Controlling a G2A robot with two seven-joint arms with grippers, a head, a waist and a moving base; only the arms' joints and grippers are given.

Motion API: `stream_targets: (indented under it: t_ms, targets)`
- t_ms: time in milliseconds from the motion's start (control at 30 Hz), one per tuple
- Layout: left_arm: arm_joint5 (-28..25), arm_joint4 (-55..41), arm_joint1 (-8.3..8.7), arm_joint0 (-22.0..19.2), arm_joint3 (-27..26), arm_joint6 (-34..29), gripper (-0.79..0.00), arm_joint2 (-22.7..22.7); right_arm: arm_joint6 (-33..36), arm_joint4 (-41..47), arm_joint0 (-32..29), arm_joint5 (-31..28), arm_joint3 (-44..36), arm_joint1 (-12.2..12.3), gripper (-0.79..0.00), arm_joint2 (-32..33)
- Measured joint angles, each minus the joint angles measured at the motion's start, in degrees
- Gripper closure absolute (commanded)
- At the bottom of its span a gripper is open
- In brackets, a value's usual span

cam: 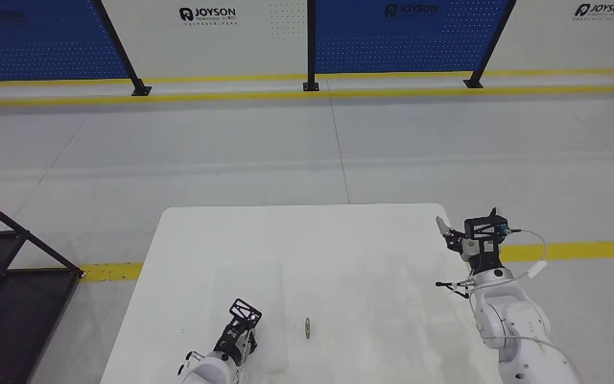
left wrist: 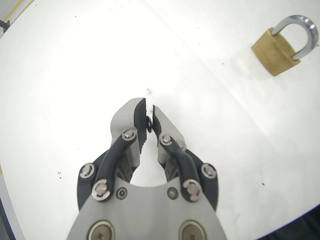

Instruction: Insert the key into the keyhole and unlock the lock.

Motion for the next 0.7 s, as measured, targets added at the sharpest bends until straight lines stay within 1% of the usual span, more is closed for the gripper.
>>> stream_targets:
  t_ms: [167, 333, 567, 700]
  targets:
    - [0.49, -0.07, 0.01, 0.12, -0.24, 0.38, 0.000, -0.18, 0.00, 0.00, 0.00, 0.00, 0.00, 0.00, -0.785, 0.00]
    - [0.95, -0.63, 0.11, 1.24, -2.05, 1.38, 0.000, -1.06, 0.00, 0.00, 0.00, 0.00, 0.00, 0.00, -0.785, 0.00]
    - [0.84, -1.87, 0.49, 4.71, -6.38, 3.91, 0.000, -3.70, 0.00, 0.00, 0.00, 0.00, 0.00, 0.00, -0.785, 0.00]
    - [-0.76, -4.29, 0.88, 8.22, -10.21, 7.84, 0.000, -6.75, 0.00, 0.00, 0.00, 0.00, 0.00, 0.00, -0.785, 0.00]
